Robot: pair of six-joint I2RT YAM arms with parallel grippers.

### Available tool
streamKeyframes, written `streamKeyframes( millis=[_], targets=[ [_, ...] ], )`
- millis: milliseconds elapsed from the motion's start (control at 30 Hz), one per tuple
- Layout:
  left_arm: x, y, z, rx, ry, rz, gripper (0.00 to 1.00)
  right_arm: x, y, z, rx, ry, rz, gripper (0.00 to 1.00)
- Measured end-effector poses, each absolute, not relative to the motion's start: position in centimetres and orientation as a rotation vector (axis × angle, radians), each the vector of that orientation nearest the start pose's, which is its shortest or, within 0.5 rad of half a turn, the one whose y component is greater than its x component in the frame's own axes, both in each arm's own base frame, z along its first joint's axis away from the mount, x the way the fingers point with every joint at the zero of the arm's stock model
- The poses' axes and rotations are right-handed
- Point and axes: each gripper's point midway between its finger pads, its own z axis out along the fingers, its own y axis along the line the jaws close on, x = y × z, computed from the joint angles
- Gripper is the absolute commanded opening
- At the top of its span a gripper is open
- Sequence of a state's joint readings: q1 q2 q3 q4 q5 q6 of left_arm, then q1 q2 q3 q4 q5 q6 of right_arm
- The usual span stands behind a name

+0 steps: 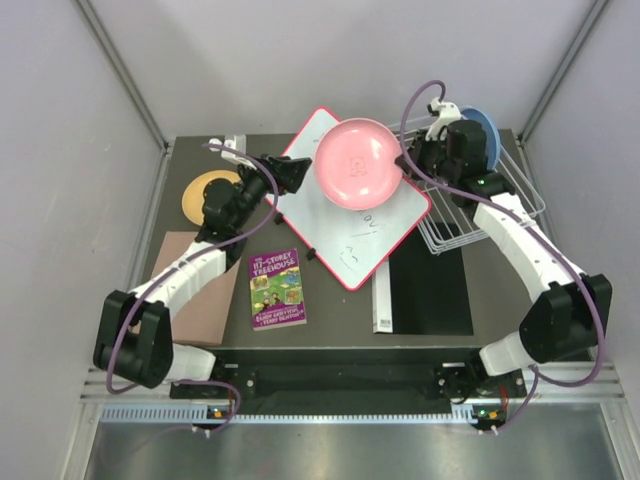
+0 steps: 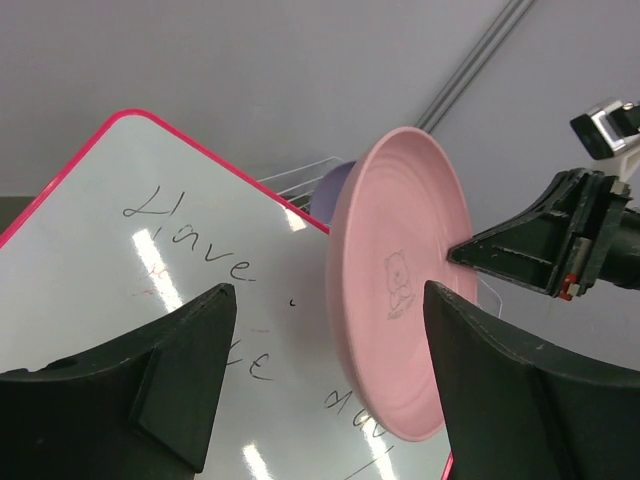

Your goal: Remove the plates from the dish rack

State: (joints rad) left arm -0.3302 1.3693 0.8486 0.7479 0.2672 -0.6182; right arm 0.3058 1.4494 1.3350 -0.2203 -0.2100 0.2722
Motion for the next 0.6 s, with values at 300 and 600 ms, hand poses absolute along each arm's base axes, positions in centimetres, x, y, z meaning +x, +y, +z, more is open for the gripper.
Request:
streamKeyframes(
  millis=[300, 600],
  targets=[
    [39.7, -21.4, 32.5, 0.046, 1.416, -0.969, 0.77, 42.3, 19.4, 27.7, -0.196, 1.956, 0.603, 0.00],
    [40.5, -23.8, 27.9, 0.058, 1.531, -1.001, 0.46, 41.5, 22.0, 27.4, -0.241, 1.957, 0.657, 0.00]
  ],
)
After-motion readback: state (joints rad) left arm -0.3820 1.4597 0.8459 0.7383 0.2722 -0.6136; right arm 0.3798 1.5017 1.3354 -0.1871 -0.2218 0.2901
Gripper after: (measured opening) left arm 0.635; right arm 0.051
